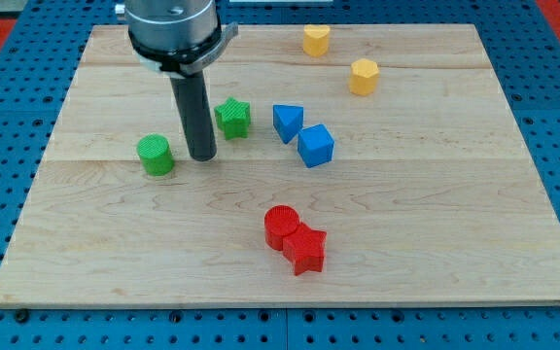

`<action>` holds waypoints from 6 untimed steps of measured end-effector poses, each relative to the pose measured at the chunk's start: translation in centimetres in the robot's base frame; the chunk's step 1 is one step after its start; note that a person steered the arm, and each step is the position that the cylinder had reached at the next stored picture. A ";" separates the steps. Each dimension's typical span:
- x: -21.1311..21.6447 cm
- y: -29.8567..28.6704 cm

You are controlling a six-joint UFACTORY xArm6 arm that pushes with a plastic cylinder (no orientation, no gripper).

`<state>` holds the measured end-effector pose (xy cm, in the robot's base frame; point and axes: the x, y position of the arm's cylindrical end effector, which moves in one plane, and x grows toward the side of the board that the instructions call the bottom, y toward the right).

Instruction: Push the green star to the top left

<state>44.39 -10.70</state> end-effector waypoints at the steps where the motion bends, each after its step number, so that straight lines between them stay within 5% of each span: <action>1: 0.4 -5.4; 2: -1.3 -7.3; 4: -2.4 7.1; 5: -5.6 5.9; 6: -6.6 -2.8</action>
<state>37.76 -13.52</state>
